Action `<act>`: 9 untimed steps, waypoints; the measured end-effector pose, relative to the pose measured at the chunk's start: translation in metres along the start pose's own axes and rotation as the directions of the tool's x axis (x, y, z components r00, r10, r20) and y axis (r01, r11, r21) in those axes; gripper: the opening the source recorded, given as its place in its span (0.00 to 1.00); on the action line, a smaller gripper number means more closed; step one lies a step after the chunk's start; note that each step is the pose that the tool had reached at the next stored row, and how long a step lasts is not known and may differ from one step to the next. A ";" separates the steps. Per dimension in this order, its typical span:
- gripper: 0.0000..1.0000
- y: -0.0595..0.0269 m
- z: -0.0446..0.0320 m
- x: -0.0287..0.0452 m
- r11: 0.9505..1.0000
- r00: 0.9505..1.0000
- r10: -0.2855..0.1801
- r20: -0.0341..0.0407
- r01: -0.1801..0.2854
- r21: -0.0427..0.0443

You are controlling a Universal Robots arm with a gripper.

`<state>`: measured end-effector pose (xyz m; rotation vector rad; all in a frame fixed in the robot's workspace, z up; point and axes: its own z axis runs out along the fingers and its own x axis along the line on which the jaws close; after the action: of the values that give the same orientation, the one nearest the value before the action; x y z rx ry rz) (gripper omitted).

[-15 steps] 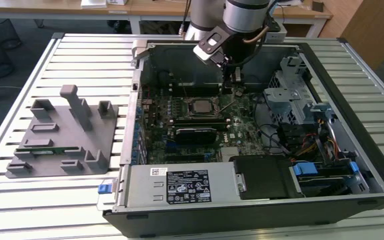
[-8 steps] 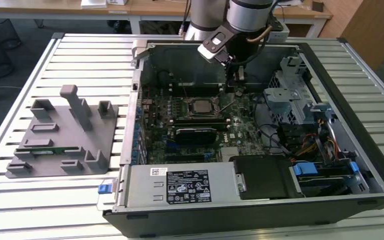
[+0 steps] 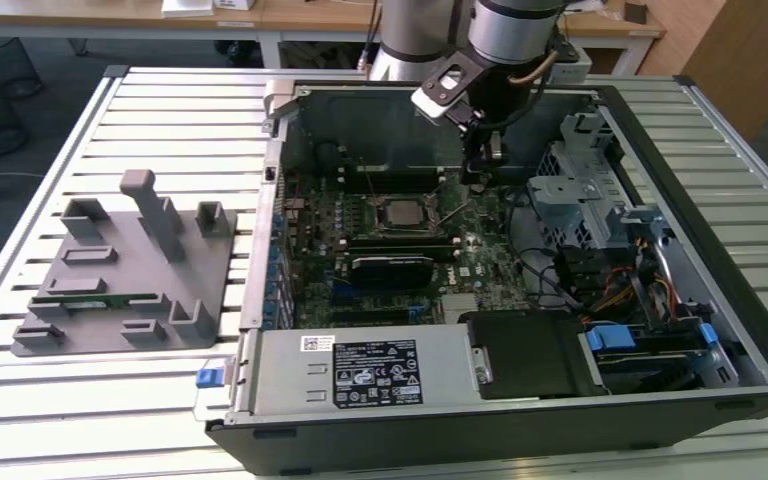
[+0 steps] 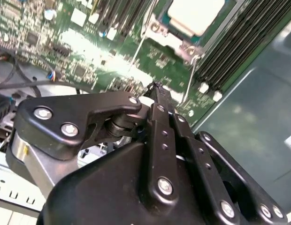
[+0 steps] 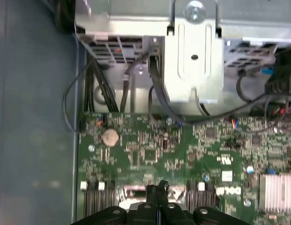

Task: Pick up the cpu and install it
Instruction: 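Close the cpu cover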

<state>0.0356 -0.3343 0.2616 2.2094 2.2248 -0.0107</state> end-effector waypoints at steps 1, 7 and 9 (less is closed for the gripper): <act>0.11 0.0025 0.0005 0.0003 1.000 1.000 0.000 0.000 0.000 0.000; 0.11 0.0161 0.0052 0.0016 1.000 1.000 -0.002 0.001 0.002 0.000; 0.11 0.0162 0.0088 0.0017 1.000 1.000 -0.003 0.000 0.003 0.000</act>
<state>0.0519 -0.3325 0.2527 2.2061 2.2277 -0.0111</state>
